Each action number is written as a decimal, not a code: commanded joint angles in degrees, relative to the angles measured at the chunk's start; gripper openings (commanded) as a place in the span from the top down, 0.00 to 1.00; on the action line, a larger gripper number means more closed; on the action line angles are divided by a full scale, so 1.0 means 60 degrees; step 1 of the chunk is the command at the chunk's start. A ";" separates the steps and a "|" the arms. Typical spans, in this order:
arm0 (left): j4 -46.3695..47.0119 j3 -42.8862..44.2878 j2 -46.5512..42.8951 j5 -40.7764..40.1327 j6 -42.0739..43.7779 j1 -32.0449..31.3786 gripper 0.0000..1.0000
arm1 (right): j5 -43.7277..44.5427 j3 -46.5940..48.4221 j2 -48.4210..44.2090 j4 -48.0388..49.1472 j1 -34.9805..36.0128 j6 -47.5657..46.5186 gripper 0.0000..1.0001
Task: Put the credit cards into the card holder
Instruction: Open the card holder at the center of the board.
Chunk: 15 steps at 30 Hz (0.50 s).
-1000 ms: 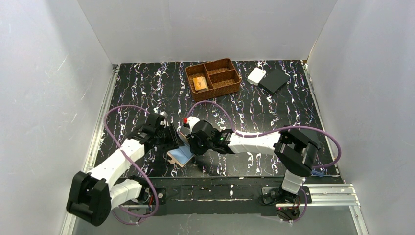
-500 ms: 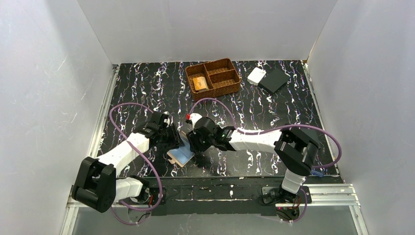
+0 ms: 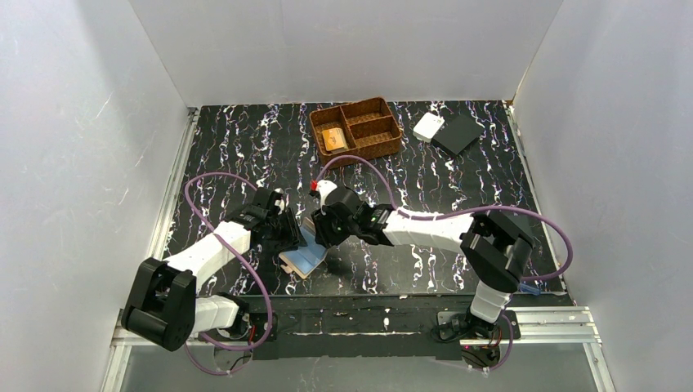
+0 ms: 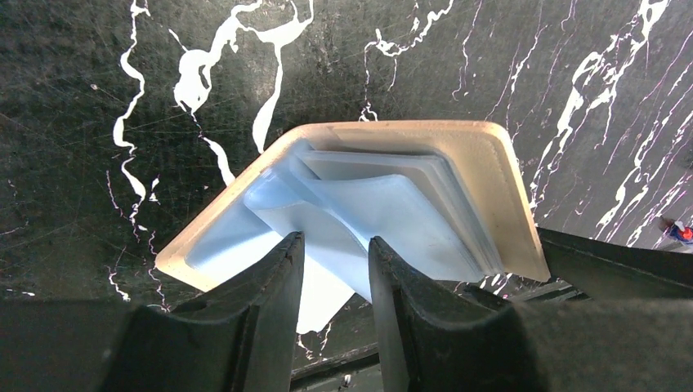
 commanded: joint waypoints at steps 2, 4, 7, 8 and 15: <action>0.0000 -0.0192 -0.0106 -0.0140 0.0125 0.0037 0.66 | -0.0314 0.0416 -0.0028 0.0169 -0.0126 0.0022 0.64; 0.0001 -0.0225 -0.0144 -0.0151 0.0123 0.0037 0.66 | -0.0405 0.0416 0.0037 0.0169 -0.0127 -0.0007 0.67; 0.0003 -0.0217 -0.0152 -0.0138 0.0110 0.0037 0.66 | -0.0473 0.0389 0.0103 0.0169 -0.0127 0.0013 0.74; 0.0001 -0.0230 -0.0174 -0.0138 0.0117 0.0037 0.66 | -0.0497 0.0374 0.0120 0.0169 -0.0127 0.0016 0.74; -0.0014 -0.0236 -0.0209 -0.0123 0.0095 0.0036 0.66 | -0.0623 0.0359 0.0253 0.0169 -0.0127 -0.0027 0.68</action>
